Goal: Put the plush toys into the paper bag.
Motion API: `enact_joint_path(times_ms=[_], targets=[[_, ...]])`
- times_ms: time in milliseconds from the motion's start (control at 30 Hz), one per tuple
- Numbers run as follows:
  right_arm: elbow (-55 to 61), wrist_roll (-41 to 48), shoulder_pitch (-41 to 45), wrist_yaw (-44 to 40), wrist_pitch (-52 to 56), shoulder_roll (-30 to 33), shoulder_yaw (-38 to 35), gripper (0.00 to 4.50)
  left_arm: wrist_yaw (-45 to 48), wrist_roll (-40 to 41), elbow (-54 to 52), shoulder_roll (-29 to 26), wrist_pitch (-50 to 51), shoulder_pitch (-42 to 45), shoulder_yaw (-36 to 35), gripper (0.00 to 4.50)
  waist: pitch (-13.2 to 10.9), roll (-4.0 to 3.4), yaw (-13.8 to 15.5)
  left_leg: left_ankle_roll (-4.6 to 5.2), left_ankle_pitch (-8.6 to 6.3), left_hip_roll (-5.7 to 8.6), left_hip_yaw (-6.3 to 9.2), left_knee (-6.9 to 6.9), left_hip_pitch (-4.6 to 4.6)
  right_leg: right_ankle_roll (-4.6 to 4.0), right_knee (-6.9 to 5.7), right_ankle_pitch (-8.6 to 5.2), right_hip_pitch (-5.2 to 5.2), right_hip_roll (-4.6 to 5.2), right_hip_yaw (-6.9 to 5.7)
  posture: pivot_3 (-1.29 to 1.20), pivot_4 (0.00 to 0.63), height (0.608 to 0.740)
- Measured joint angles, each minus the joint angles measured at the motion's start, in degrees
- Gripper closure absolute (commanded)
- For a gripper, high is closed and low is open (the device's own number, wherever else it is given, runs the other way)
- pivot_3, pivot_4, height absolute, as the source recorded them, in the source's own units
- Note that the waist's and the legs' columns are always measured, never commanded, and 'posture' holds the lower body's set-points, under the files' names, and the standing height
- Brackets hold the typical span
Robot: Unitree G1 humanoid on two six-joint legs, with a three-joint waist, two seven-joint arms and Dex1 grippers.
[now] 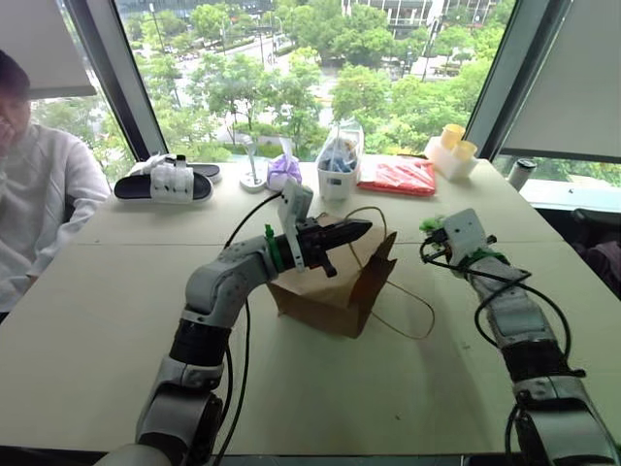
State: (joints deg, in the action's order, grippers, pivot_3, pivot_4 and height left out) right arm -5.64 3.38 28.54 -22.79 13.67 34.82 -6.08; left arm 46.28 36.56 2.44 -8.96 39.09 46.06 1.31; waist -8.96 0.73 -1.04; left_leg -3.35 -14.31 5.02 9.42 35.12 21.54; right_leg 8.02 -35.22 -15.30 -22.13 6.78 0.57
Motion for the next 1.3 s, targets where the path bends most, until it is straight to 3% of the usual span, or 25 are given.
enact_joint_path(times_ms=[167, 367, 600, 900, 1000, 1033, 1067, 1200, 1300], targets=[[26.7, 14.0, -13.1, -9.5, 11.2, 5.2, -6.8, 4.48, 1.6, 2.2, 1.6, -0.2, 2.0, 2.2, -0.7, 4.5, 0.0, 0.02, 0.2, 0.42, -0.24, -0.01, 0.02, 0.12, -0.17, 0.02, 0.05, -0.01, 0.3, -0.03, 0.0, 0.0, 0.15, 0.74], [40.7, 20.9, -16.8, -12.3, 20.7, 8.0, -6.1, 4.48, 2.8, 4.7, 2.5, -0.2, 4.6, 3.3, -1.4, 4.5, 0.0, 0.04, 0.3, 0.45, -0.25, -0.02, 0.02, 0.14, -0.2, 0.02, 0.04, -0.01, 0.33, -0.04, 0.0, 0.0, 0.15, 0.74], [40.8, 19.7, -13.8, -12.5, 24.3, 6.9, 5.9, 4.48, 4.0, 5.4, 2.4, 0.1, 5.6, 4.0, -1.1, 4.5, 0.0, 0.06, 0.4, 0.44, -0.25, -0.02, 0.03, 0.14, -0.14, 0.01, 0.05, -0.01, 0.28, -0.03, 0.0, 0.0, 0.15, 0.74], [24.3, 10.1, -5.3, -13.1, 13.1, -0.3, 16.6, 4.48, 4.1, 9.1, -0.9, 0.3, 8.2, 3.8, -1.1, 4.5, 0.0, 0.08, 0.3, 0.23, -0.13, -0.02, 0.04, 0.12, -0.15, 0.01, 0.04, -0.01, 0.23, -0.03, 0.01, 0.0, 0.15, 0.74], [21.4, 8.7, -4.7, -13.3, 10.0, -1.6, 16.8, 3.51, 3.5, 9.2, -1.1, 0.1, 8.3, 3.6, -1.2, 4.5, 0.0, 0.08, 0.4, 0.17, -0.09, -0.02, 0.05, 0.11, -0.14, 0.01, 0.04, -0.01, 0.23, -0.03, 0.01, 0.0, 0.15, 0.74], [20.8, 8.6, -4.9, -13.9, 8.8, -1.9, 16.7, 2.85, 3.3, 9.2, -1.1, -0.1, 8.3, 3.6, -1.3, 4.5, 0.0, 0.08, 0.4, 0.16, -0.09, -0.02, 0.05, 0.12, -0.13, 0.01, 0.05, -0.01, 0.23, -0.03, 0.01, 0.0, 0.15, 0.74], [20.6, 8.6, -5.1, -14.3, 8.3, -2.0, 16.6, 2.55, 3.2, 9.2, -1.0, -0.1, 8.3, 3.6, -1.6, 4.5, 0.0, 0.08, 0.4, 0.16, -0.09, -0.01, 0.05, 0.12, -0.13, 0.01, 0.05, -0.01, 0.23, -0.03, 0.01, 0.0, 0.15, 0.74], [21.7, 8.8, -8.3, -14.5, 8.0, -1.8, 13.9, 0.53, 2.2, 9.2, -0.6, -0.8, 8.1, 3.6, -2.8, 4.5, 0.0, 0.08, 0.4, 0.16, -0.09, -0.01, 0.07, 0.12, -0.13, 0.01, 0.05, -0.01, 0.24, -0.03, 0.01, 0.0, 0.15, 0.74], [26.4, 13.7, -12.6, -13.9, 11.8, -1.9, 7.5, 0.53, 2.1, 9.2, -0.2, -0.8, 8.0, 3.6, -2.9, 4.5, 0.0, 0.09, 0.5, 0.17, -0.1, 0.0, 0.12, 0.12, -0.11, 0.01, 0.06, -0.01, 0.25, -0.03, 0.01, 0.0, 0.15, 0.74]])
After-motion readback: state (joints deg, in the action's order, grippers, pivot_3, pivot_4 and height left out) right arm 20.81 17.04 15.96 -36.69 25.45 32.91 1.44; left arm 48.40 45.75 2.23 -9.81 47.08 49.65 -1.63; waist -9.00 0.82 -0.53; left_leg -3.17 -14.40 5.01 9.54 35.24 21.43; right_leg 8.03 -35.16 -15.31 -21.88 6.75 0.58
